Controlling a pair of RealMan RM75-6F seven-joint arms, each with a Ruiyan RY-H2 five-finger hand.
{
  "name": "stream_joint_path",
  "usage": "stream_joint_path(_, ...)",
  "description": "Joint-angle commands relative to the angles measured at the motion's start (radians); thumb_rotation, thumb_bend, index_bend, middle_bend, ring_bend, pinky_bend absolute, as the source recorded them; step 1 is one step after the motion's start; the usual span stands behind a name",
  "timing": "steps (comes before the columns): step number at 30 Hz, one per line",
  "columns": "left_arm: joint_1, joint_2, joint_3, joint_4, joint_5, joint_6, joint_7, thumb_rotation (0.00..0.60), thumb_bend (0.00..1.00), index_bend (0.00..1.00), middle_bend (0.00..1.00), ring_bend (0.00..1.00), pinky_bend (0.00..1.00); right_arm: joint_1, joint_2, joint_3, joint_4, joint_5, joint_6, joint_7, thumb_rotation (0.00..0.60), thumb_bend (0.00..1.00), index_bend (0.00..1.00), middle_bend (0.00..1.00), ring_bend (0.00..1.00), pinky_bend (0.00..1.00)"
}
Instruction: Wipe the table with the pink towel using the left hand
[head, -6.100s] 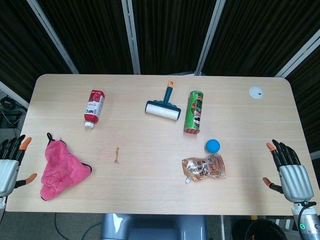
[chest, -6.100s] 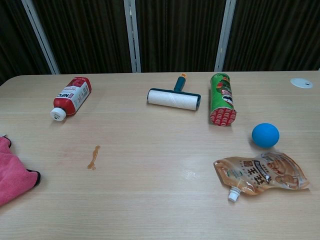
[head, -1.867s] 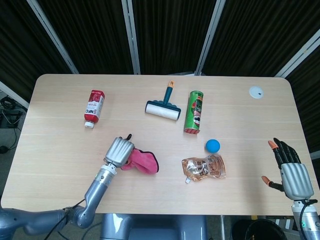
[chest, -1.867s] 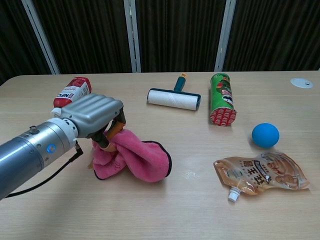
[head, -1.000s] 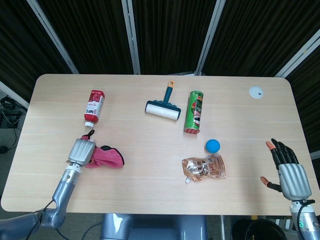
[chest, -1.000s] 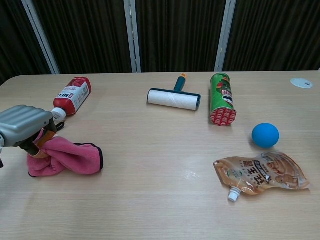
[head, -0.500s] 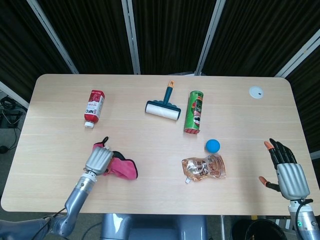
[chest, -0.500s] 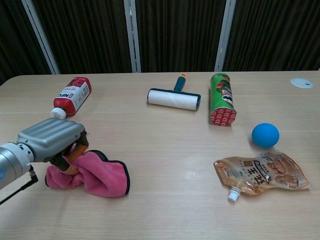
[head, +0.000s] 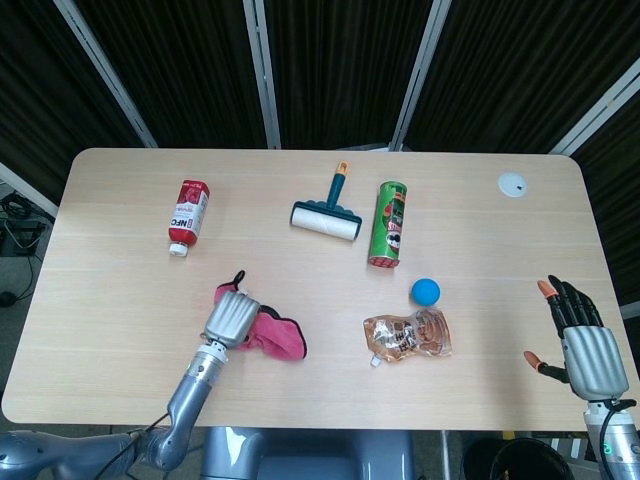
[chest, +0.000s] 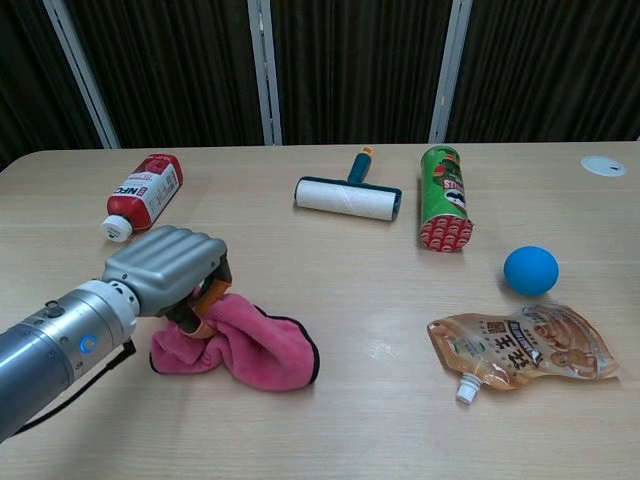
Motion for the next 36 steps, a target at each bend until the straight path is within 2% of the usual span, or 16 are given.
stream_joint_path(1, -0.002, 0.013, -0.026, 0.059, -0.027, -0.005, -0.016, 0.600, 0.38, 0.82, 0.66, 0.58, 0.56, 0.000, 0.002, 0.000, 0.000, 0.001, -0.002, 0.001, 0.600, 0.09, 0.00, 0.00, 0.00, 0.10)
stream_joint_path(7, 0.015, 0.083, -0.042, 0.107, -0.038, -0.003, -0.058, 0.600, 0.38, 0.82, 0.66, 0.58, 0.56, 0.000, 0.000, -0.002, 0.000, -0.002, -0.002, -0.006, 0.600, 0.09, 0.00, 0.00, 0.00, 0.10)
stream_joint_path(10, 0.031, 0.145, -0.041, 0.108, -0.040, -0.005, -0.080, 0.600, 0.38, 0.82, 0.66, 0.58, 0.56, -0.001, -0.001, -0.004, -0.003, -0.006, 0.001, -0.014, 0.600, 0.09, 0.00, 0.00, 0.00, 0.10)
stream_joint_path(18, 0.054, 0.224, -0.045, 0.087, -0.072, -0.016, -0.100, 0.600, 0.38, 0.82, 0.66, 0.58, 0.56, -0.001, -0.003, -0.004, -0.009, -0.012, 0.005, -0.028, 0.600, 0.09, 0.00, 0.00, 0.00, 0.10)
stream_joint_path(25, 0.037, 0.204, -0.051, 0.055, -0.086, -0.021, -0.081, 0.600, 0.37, 0.82, 0.66, 0.58, 0.56, 0.000, -0.004, -0.004, -0.007, -0.013, 0.005, -0.027, 0.600, 0.09, 0.00, 0.00, 0.00, 0.10)
stream_joint_path(36, -0.013, 0.072, -0.040, 0.046, -0.075, -0.031, -0.044, 0.600, 0.37, 0.82, 0.66, 0.58, 0.56, -0.002, 0.002, -0.001, 0.001, -0.012, 0.011, 0.007, 0.600, 0.09, 0.00, 0.00, 0.00, 0.10)
